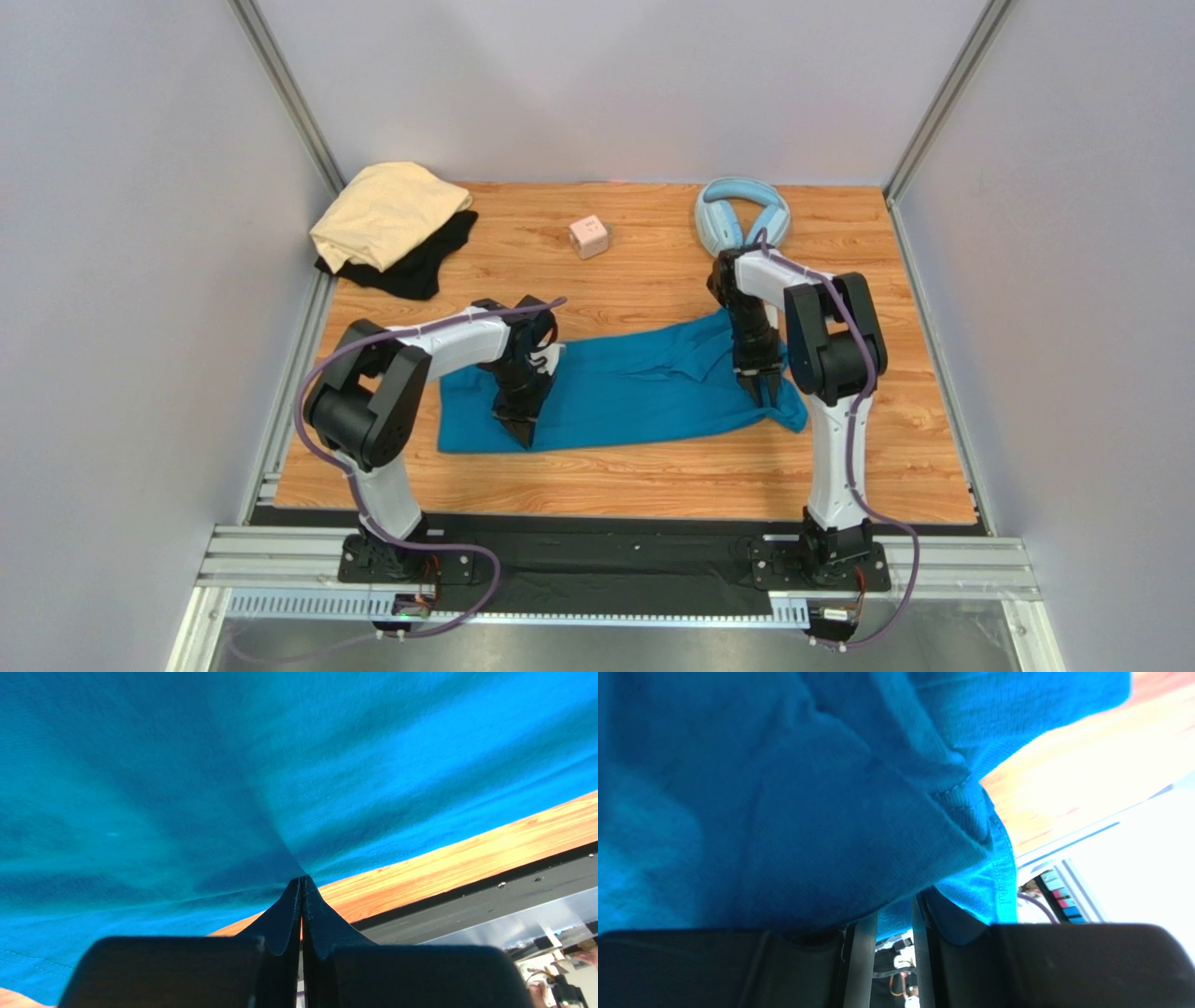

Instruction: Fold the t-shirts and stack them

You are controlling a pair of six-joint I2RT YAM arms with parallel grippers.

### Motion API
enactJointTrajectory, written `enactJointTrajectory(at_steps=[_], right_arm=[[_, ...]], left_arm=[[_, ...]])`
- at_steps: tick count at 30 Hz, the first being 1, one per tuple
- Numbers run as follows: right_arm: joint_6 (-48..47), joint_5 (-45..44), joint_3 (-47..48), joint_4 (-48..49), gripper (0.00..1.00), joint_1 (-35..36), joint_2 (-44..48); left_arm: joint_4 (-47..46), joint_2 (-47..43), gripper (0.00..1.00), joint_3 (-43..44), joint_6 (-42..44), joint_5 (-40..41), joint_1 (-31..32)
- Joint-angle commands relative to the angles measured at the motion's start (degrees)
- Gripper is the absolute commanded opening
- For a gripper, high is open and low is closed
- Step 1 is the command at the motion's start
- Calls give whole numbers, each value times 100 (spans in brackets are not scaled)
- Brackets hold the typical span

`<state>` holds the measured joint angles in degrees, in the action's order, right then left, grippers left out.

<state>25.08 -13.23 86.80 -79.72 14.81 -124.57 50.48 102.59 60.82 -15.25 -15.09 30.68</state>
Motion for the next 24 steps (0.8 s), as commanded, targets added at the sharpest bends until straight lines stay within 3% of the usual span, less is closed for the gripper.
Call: enactJointTrajectory(at_steps=[1, 8, 13, 20, 24], right_arm=[[-205, -390, 819, 150, 28, -22, -452], [-530, -460, 2629, -43, 26, 92, -1436], [-706, -435, 3833, -62, 26, 198, -1921], [-856, -171, 4660, 308, 26, 347, -2326], [-996, -39, 4408, 694, 31, 453, -1941]], left_arm=[[146, -98, 0, -227, -136, 156, 9], [287, -607, 0, -711, -531, -2, 26], [638, -924, 0, -492, -699, 41, 52], [735, -450, 0, -35, -839, -108, 245], [727, -634, 0, 263, -901, -134, 369]])
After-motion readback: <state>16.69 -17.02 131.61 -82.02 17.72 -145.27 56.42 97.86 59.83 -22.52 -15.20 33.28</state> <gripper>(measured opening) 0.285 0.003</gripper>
